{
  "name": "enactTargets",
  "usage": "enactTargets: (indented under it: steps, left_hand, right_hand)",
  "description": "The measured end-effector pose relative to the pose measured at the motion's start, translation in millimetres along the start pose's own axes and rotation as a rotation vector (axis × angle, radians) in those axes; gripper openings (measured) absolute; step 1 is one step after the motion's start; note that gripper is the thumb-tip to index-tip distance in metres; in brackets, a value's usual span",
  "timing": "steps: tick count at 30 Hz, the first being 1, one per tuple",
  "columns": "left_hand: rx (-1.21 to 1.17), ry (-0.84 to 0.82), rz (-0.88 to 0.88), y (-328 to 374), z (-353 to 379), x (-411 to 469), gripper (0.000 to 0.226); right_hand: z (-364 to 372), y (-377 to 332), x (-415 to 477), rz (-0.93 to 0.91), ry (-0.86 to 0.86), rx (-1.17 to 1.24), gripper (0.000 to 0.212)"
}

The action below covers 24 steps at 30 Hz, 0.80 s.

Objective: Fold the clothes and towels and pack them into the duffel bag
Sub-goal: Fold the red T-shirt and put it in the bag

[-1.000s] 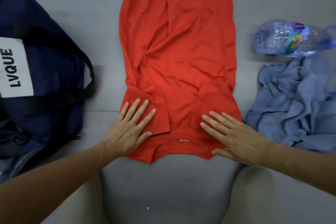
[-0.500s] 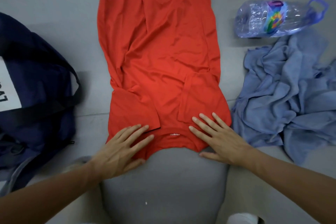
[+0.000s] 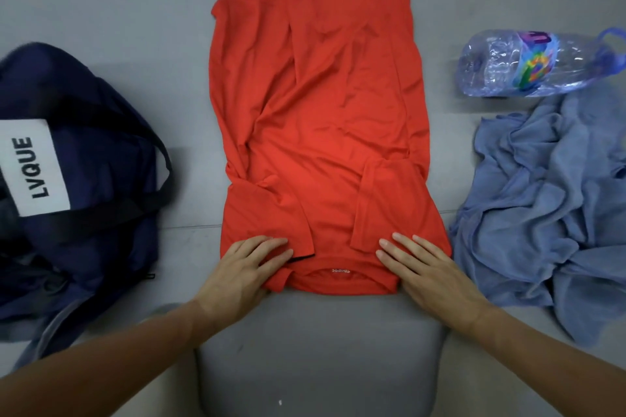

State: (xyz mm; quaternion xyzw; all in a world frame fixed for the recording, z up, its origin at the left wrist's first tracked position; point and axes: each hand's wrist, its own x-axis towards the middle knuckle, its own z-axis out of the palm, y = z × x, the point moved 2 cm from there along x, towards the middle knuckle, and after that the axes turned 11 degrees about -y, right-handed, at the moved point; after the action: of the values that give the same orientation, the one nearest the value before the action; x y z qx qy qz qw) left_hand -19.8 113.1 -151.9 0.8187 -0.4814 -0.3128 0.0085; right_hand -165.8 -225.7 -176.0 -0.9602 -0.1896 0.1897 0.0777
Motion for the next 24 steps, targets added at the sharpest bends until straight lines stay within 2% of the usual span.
enactTargets:
  steps: [4,7,12,16,19,22,24]
  left_hand:
    - [-0.158,0.011,-0.008,-2,-12,-4,0.065]
    - [-0.173,0.011,0.006,-7,-9,-14,0.061]
    - [-0.356,0.078,-0.011,-2,-16,-25,0.061]
    - [-0.431,-0.026,0.016,-4,-33,-34,0.051]
    - [-0.607,-0.113,-0.043,-15,-66,-28,0.057]
    - [-0.742,-0.044,-0.105,-34,-117,-4,0.063]
    - [-0.805,0.036,-0.109,-56,-155,17,0.051]
  right_hand:
    - [-10,8,1,0.108,0.002,0.095,0.064]
    - [-12,9,0,0.107,-0.046,0.105,0.065]
    - [-31,6,6,0.13,-0.028,0.278,0.045]
    - [-59,-9,4,0.171,-0.051,0.494,0.034]
    - [-92,-7,9,0.27,-0.092,0.645,0.039]
    - [-129,16,37,0.305,-0.04,0.673,0.037]
    - [-155,40,67,0.327,0.022,0.709,0.033]
